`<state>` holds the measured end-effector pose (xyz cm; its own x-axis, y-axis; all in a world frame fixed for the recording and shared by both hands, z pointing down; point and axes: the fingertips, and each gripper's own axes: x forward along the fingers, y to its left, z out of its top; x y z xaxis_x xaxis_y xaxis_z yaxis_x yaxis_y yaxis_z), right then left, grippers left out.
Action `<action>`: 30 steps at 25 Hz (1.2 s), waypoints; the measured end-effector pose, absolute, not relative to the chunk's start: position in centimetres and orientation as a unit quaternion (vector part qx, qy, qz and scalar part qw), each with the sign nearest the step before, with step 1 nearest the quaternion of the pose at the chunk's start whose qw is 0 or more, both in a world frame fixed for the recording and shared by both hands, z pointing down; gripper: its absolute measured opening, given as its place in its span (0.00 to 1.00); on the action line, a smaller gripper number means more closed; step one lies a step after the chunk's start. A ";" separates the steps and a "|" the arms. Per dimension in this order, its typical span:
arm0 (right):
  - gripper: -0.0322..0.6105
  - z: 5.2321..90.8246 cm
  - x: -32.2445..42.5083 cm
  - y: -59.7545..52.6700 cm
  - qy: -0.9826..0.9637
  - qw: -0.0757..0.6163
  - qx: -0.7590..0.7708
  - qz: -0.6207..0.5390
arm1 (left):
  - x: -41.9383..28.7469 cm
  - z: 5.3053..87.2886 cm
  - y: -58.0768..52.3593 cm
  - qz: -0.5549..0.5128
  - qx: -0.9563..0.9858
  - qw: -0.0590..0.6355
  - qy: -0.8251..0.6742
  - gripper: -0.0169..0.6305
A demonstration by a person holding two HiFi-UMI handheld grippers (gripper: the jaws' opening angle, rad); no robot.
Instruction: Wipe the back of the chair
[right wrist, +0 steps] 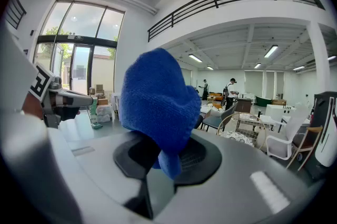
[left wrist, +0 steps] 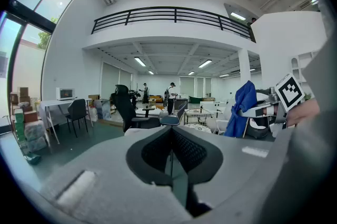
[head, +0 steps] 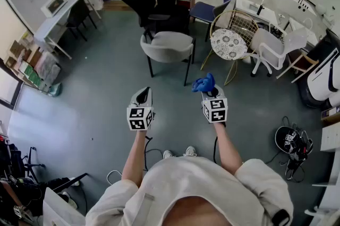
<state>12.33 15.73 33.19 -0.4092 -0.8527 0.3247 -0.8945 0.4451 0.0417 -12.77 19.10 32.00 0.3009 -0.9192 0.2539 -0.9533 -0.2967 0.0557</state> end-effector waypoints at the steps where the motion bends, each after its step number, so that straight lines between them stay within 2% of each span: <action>1: 0.17 33.3 12.3 15.7 -0.837 0.152 0.521 0.069 | -12.7 32.1 19.1 0.087 0.801 0.099 -0.585 0.03; 20: 0.17 35.0 15.0 14.7 -0.854 0.161 0.489 0.071 | -8.0 33.3 18.3 0.093 0.793 0.105 -0.593 0.03; 30: 0.17 36.7 14.0 12.2 -0.861 0.167 0.473 0.088 | -8.6 34.9 16.8 0.101 0.781 0.118 -0.604 0.03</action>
<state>14.03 12.18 36.75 -0.4966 -0.7848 0.3707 -0.8435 0.5370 0.0068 -8.64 16.85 34.86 0.2491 -0.9205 0.3012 -0.9683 -0.2418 0.0620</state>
